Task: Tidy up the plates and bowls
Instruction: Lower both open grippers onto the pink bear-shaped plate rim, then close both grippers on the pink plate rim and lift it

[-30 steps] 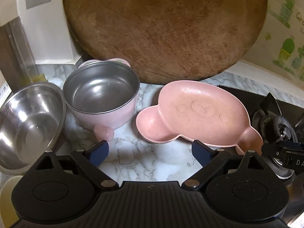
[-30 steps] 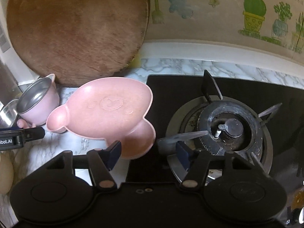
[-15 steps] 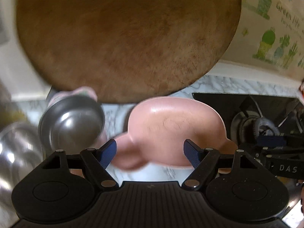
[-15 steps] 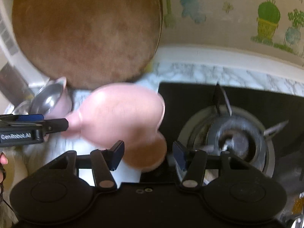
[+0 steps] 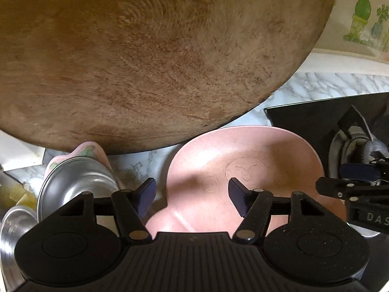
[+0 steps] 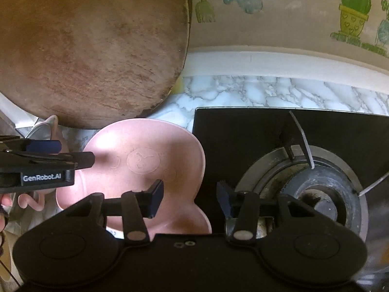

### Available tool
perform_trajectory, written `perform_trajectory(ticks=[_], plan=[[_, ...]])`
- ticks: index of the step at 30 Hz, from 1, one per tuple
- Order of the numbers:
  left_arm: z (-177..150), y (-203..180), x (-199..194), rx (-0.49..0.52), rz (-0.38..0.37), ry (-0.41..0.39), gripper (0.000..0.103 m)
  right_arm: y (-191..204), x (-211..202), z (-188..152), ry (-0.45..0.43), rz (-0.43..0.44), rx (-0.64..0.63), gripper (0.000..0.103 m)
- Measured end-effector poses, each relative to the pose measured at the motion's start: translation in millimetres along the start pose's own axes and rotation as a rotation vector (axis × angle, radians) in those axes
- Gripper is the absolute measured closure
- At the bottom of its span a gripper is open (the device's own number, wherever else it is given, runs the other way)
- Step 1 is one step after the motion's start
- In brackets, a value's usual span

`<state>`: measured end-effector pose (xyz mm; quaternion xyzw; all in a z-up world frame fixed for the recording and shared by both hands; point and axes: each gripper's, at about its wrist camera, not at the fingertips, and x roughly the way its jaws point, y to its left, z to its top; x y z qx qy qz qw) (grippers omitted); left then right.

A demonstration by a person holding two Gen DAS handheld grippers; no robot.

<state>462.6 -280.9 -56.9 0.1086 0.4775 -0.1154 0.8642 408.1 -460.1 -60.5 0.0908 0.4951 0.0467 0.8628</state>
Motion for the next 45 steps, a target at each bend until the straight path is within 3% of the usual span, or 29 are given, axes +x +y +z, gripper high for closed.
perform_trajectory(ticks=[6, 8, 14, 22, 29, 34, 45], plan=[[7, 5, 20, -0.004, 0.019, 0.033, 0.051, -7, 9, 3, 0.023, 0.015, 0.012, 0.063], [9, 8, 24, -0.016, 0.017, 0.038, 0.061, -8, 13, 4, 0.032, 0.022, 0.017, 0.066], [10, 15, 35, -0.043, 0.009, 0.073, 0.069, -15, 19, 6, 0.037, 0.036, 0.047, 0.076], [7, 23, 37, -0.097, -0.006, 0.09, 0.074, -18, 24, 6, 0.057, 0.034, 0.085, 0.082], [5, 29, 34, -0.121, 0.002, 0.084, 0.093, -18, 25, 6, 0.049, 0.042, 0.098, 0.092], [2, 31, 29, -0.09, 0.012, 0.079, 0.096, -16, 26, 3, 0.051, 0.04, 0.098, 0.094], [-9, 30, 15, -0.12, -0.011, 0.039, 0.098, -19, 10, -2, 0.002, 0.071, 0.122, 0.095]])
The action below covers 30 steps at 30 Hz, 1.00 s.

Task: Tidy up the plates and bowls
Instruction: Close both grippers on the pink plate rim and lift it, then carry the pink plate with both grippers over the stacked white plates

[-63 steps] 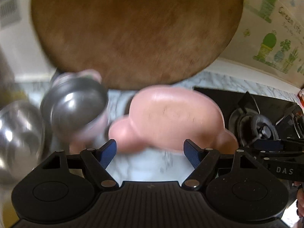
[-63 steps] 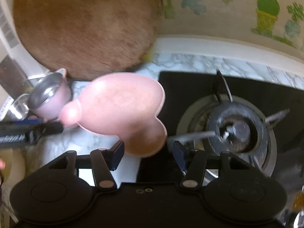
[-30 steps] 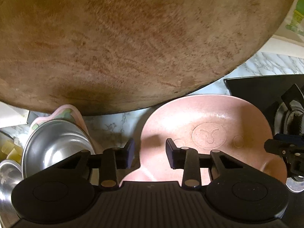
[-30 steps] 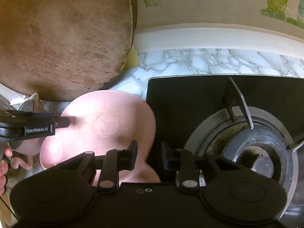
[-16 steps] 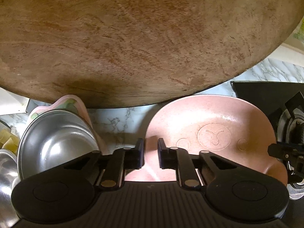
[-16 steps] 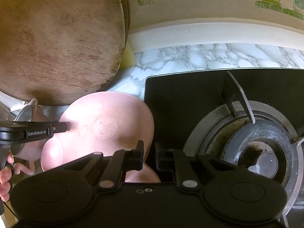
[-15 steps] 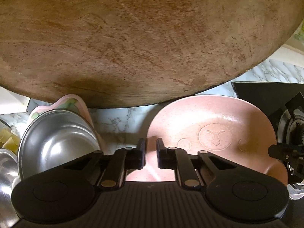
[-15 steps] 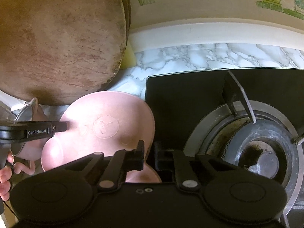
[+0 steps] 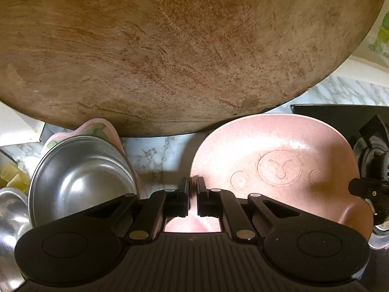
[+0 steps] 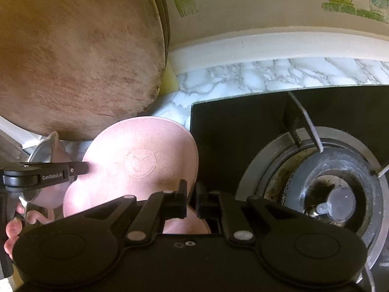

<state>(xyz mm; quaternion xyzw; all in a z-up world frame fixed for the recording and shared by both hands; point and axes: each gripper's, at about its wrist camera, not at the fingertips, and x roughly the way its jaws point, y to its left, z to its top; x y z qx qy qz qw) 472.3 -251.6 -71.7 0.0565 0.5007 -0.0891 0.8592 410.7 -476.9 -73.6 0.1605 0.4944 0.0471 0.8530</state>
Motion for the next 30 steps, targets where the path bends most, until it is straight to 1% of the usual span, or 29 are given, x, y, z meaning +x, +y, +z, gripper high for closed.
perform_trajectory(ticks=[7, 11, 15, 19, 21, 26, 30], plan=[[-18, 13, -26, -0.038, -0.035, -0.047, 0.098, 4, -28, -7, -0.05, 0.032, -0.01, 0.097], [-30, 19, -43, -0.056, -0.048, -0.095, 0.098, 10, -45, -10, -0.086, 0.061, -0.013, 0.098], [-39, 28, -67, -0.083, -0.087, -0.136, 0.098, 21, -70, -16, -0.133, 0.071, -0.051, 0.098], [-51, 35, -96, -0.095, -0.119, -0.172, 0.098, 29, -96, -22, -0.161, 0.081, -0.068, 0.098], [-52, 33, -104, -0.096, -0.124, -0.186, 0.098, 33, -107, -25, -0.171, 0.084, -0.067, 0.098], [-77, 49, -151, -0.095, -0.138, -0.225, 0.098, 54, -135, -42, -0.182, 0.106, -0.08, 0.098], [-106, 69, -184, -0.102, -0.131, -0.262, 0.098, 80, -155, -59, -0.194, 0.122, -0.101, 0.098]])
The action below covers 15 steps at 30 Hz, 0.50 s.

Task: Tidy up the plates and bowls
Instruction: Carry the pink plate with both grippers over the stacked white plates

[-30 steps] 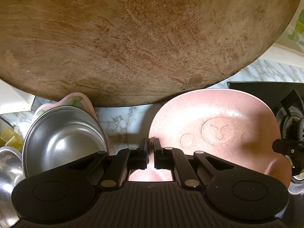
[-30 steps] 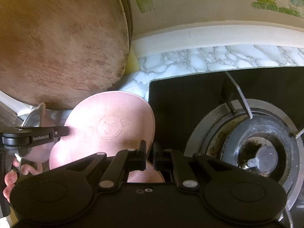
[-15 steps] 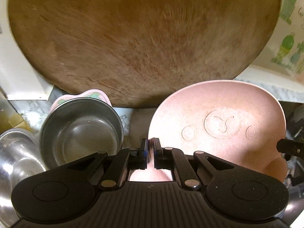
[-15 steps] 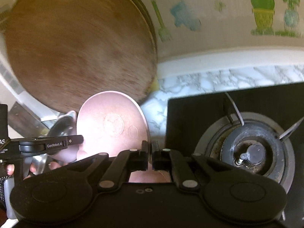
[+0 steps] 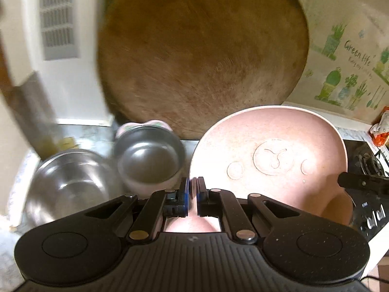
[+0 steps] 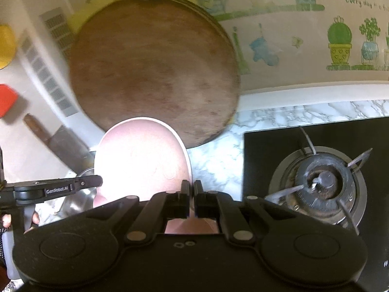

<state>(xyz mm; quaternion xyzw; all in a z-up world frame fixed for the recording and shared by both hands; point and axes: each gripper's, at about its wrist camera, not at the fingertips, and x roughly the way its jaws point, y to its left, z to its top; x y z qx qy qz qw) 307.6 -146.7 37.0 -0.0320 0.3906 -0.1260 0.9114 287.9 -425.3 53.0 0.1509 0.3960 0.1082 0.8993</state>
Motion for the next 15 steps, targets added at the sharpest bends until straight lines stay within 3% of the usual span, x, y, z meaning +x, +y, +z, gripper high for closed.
perform_trajectory(ticks=[7, 15], plan=[[-48, 50, -76, -0.049, 0.036, -0.053, 0.098, 62, -19, -27, 0.012, 0.058, -0.053, 0.098], [-114, 124, -163, -0.149, 0.138, -0.076, 0.098, 149, -25, -66, 0.063, 0.175, -0.145, 0.098]])
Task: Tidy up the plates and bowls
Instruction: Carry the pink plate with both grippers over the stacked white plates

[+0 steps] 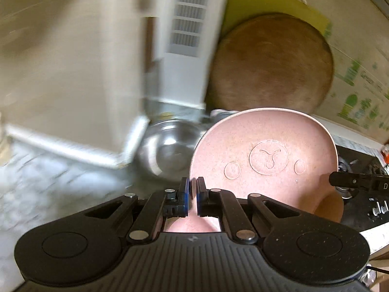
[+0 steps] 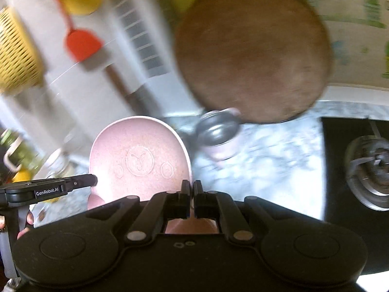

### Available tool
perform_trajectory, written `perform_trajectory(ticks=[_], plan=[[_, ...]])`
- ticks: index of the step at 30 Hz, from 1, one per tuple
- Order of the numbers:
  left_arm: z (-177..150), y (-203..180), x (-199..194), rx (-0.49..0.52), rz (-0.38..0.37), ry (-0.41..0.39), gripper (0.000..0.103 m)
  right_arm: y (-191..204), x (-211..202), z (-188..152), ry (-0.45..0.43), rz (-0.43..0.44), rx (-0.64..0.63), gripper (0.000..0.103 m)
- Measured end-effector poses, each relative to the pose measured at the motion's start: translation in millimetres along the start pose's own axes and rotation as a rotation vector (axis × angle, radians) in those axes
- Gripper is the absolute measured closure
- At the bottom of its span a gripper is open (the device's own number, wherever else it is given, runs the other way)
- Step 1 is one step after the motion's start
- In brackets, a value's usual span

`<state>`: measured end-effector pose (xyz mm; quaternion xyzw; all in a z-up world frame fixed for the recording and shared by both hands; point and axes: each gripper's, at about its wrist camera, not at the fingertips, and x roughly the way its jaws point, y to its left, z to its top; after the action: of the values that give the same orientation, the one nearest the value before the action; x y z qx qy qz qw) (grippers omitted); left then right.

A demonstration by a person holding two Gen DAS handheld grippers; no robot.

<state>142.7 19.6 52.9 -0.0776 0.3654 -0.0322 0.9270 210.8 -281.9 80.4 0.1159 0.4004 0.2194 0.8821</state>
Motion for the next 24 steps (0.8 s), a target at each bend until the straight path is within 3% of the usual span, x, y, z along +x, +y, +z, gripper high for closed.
perform_trajectory(ticks=[12, 24], plan=[[-66, 113, -70, -0.172, 0.2, 0.041, 0.098, 115, 56, -52, 0.169, 0.158, -0.122, 0.098], [-124, 175, -80, -0.303, 0.311, 0.139, 0.098, 176, 119, -94, 0.347, 0.219, -0.196, 0.099]])
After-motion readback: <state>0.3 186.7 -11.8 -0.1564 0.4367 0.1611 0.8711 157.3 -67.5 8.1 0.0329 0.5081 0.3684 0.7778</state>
